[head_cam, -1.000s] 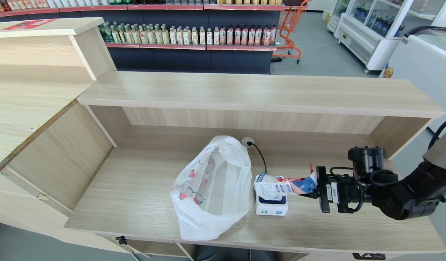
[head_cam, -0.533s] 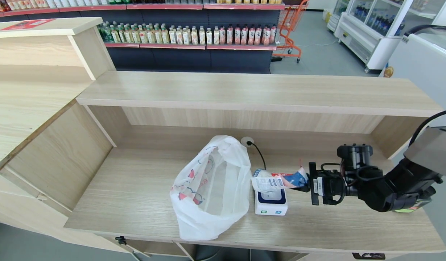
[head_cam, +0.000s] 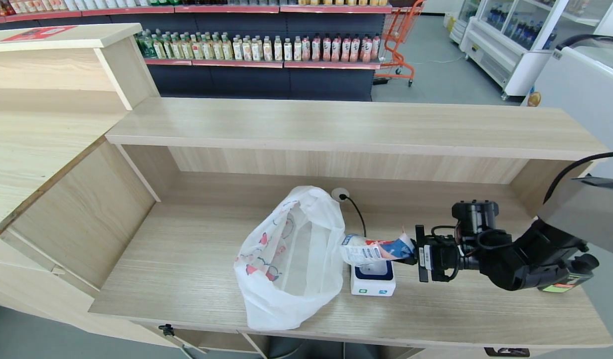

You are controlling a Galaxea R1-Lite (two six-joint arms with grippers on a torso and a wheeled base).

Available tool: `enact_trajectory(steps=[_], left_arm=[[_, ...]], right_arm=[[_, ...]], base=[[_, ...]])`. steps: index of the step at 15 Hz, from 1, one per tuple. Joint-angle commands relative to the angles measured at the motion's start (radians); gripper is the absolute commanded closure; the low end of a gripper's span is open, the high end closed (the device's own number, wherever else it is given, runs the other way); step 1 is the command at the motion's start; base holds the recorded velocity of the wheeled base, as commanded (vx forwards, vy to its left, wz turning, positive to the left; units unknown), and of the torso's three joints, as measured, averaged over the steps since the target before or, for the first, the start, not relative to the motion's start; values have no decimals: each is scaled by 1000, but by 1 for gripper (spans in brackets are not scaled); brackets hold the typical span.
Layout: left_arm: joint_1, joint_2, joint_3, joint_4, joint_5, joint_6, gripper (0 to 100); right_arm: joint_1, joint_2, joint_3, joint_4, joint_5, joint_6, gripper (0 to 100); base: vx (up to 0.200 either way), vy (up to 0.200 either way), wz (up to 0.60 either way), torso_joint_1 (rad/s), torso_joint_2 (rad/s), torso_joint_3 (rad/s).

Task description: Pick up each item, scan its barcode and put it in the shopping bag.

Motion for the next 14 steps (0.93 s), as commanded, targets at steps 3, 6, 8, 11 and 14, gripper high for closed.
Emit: enact_trajectory(steps=[3, 6, 8, 11, 14], left_arm=[[0, 0, 0, 0, 0, 0, 0], [0, 0, 0, 0, 0, 0, 0], [0, 0, 0, 0, 0, 0, 0], [0, 0, 0, 0, 0, 0, 0], [0, 0, 0, 0, 0, 0, 0]], right_arm=[[9, 11, 6, -27, -2, -1, 100], [8, 1, 6, -28, -2, 3, 100], [-5, -42, 20, -25, 4, 34, 100], [-90, -145, 88, -25, 7, 170, 100], [-178, -202, 161, -27, 3, 287, 100]], base=[[0, 0, 0, 0, 0, 0], [0, 0, 0, 0, 0, 0], [0, 0, 0, 0, 0, 0], [0, 0, 0, 0, 0, 0], [0, 0, 0, 0, 0, 0]])
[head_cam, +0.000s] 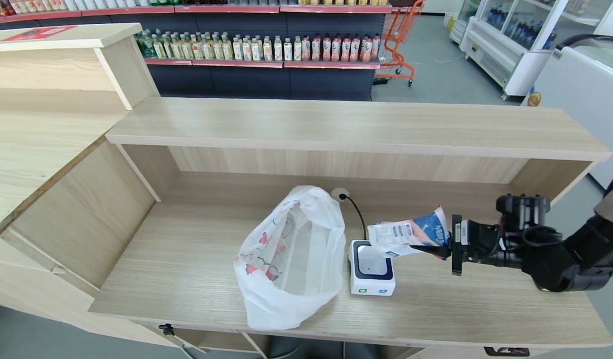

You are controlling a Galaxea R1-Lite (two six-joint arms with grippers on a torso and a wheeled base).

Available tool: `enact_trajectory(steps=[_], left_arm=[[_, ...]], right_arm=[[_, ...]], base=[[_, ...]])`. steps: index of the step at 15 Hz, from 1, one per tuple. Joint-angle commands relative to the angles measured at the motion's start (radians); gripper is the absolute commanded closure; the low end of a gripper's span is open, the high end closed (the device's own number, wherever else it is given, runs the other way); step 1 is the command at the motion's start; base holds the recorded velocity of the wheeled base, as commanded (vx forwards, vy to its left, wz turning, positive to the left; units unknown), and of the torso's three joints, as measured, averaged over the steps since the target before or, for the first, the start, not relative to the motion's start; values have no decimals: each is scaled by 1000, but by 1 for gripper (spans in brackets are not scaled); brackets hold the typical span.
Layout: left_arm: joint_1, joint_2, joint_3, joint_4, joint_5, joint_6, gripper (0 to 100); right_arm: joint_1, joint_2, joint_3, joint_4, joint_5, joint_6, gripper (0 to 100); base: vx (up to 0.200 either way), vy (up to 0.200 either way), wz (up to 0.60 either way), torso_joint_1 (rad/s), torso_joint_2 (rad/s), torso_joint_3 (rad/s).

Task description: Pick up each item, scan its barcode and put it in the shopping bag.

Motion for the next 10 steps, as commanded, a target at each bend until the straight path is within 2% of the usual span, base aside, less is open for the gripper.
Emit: enact_trajectory(steps=[1, 2, 5, 6, 7, 8, 10], left_arm=[[0, 0, 0, 0, 0, 0, 0], [0, 0, 0, 0, 0, 0, 0], [0, 0, 0, 0, 0, 0, 0], [0, 0, 0, 0, 0, 0, 0], [0, 0, 0, 0, 0, 3, 0], [0, 0, 0, 0, 0, 2, 0], [0, 0, 0, 0, 0, 3, 0]], right_arm=[[-53, -93, 84, 0, -1, 56, 100], [-67, -163, 166, -3, -1, 151, 100], [-6, -346, 216, 5, -10, 436, 100], [34, -409, 221, 5, -59, 574, 100], [129, -488, 213, 8, -214, 797, 100], [189, -510, 198, 9, -301, 928, 100], [234, -504, 186, 12, -378, 973, 100]], base=[[0, 0, 0, 0, 0, 0], [0, 0, 0, 0, 0, 0], [0, 0, 0, 0, 0, 0], [0, 0, 0, 0, 0, 0], [0, 0, 0, 0, 0, 0], [0, 0, 0, 0, 0, 0], [0, 0, 0, 0, 0, 0]])
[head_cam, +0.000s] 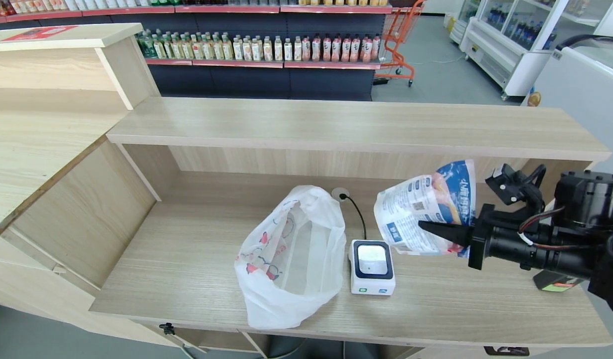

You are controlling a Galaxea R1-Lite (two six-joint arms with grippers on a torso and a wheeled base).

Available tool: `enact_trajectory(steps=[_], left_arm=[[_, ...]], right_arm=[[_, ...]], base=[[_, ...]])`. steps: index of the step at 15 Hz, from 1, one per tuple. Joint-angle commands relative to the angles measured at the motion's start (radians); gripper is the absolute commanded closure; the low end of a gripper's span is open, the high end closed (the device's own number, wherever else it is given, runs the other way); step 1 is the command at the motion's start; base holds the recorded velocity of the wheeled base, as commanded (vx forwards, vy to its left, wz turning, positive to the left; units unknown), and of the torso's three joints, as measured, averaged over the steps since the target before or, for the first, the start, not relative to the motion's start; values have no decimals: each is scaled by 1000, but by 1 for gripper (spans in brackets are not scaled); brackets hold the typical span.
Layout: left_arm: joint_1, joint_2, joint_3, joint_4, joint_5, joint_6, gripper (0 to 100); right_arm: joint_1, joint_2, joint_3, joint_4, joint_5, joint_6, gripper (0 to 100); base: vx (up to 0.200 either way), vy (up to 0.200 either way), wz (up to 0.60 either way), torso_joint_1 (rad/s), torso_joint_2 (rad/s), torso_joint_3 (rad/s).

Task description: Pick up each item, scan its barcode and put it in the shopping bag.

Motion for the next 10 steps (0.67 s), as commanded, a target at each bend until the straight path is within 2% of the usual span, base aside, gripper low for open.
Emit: enact_trajectory(steps=[1, 5, 8, 9, 10], left_arm=[[0, 0, 0, 0, 0, 0, 0], [0, 0, 0, 0, 0, 0, 0], [0, 0, 0, 0, 0, 0, 0], [0, 0, 0, 0, 0, -2, 0], [0, 0, 0, 0, 0, -2, 0]], right_arm=[[57, -58, -6, 3, -22, 15, 100], [58, -42, -15, 202, -105, 50, 100], [129, -23, -52, 228, -177, 208, 100], [146, -15, -60, 239, -191, 216, 100], [172, 8, -72, 260, -226, 216, 100]], base=[[0, 0, 0, 0, 0, 0], [0, 200, 0, -5, 1, 1], [0, 200, 0, 27, 10, -7], [0, 200, 0, -22, -7, -2], [0, 0, 0, 0, 0, 0]])
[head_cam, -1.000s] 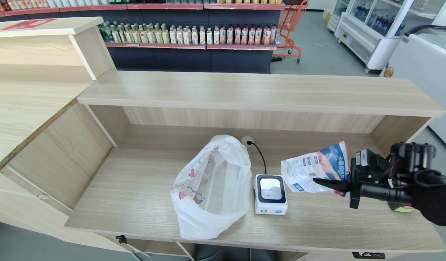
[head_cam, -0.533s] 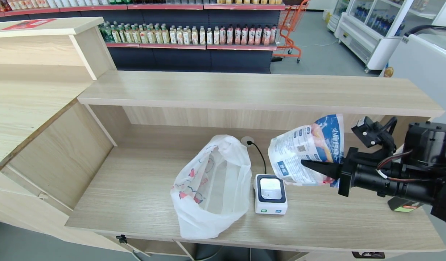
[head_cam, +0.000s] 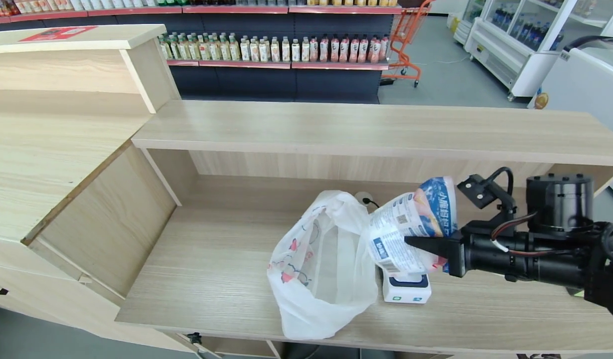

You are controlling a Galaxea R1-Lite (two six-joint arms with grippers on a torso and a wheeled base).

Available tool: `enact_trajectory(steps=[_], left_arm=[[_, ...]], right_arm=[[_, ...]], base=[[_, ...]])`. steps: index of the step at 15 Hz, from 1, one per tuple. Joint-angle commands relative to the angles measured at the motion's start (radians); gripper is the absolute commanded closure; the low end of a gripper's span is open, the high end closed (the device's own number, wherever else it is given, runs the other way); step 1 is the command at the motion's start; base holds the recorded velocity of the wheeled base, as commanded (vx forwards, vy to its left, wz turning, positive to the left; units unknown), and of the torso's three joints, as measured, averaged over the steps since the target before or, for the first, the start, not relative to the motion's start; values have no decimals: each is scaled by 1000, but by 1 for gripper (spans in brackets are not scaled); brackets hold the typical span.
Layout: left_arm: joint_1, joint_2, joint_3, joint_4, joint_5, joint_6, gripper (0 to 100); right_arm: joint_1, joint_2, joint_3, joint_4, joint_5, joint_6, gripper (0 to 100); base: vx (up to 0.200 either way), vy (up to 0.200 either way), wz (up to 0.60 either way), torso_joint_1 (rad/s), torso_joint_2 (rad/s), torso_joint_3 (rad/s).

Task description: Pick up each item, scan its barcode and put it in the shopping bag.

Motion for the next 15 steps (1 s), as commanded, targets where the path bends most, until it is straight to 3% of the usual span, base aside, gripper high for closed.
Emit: enact_trajectory(steps=[1, 3, 10, 13, 15], left_arm=[[0, 0, 0, 0, 0, 0, 0], [0, 0, 0, 0, 0, 0, 0], [0, 0, 0, 0, 0, 0, 0], [1, 0, 0, 0, 0, 0, 0], [0, 0, 0, 0, 0, 0, 0]], right_arm=[[44, 42, -20, 5, -34, 1, 100], [95, 104, -35, 4, -146, 6, 100], [145, 272, -43, -4, -298, -68, 100], [173, 318, -55, -16, -316, -81, 100], [202, 383, -87, -94, -318, -84, 100]], base=[[0, 0, 0, 0, 0, 0], [0, 0, 0, 0, 0, 0], [0, 0, 0, 0, 0, 0], [0, 0, 0, 0, 0, 0], [0, 0, 0, 0, 0, 0]])
